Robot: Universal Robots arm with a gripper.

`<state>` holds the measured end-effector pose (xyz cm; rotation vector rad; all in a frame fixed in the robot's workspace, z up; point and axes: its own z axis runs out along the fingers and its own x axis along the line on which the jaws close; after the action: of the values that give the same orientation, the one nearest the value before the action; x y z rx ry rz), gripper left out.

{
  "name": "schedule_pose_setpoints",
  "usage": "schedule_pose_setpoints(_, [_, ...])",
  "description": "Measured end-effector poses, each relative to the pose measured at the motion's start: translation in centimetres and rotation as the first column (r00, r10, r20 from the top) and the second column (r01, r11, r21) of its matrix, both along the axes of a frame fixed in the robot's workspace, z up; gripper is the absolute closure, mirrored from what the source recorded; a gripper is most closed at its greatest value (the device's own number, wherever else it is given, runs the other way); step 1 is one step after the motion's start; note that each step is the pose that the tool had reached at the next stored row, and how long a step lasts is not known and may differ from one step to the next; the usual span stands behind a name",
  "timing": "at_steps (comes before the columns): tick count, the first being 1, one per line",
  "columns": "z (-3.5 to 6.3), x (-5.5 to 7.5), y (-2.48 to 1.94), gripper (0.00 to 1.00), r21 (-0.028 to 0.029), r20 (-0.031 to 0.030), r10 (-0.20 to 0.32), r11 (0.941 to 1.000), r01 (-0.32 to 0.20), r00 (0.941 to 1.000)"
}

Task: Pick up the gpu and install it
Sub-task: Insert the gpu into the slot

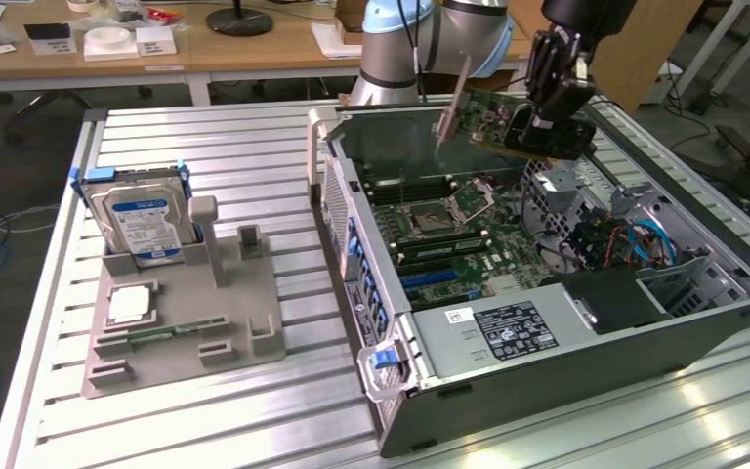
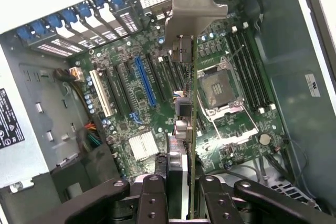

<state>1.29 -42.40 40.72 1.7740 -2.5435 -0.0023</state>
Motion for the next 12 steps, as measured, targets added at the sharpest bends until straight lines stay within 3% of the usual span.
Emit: schedule_pose_setpoints(12, [-0.04, 0.17, 0.0, 0.72, 0.0, 0.0, 0.093, 0.9956, -0.093, 0.9956])
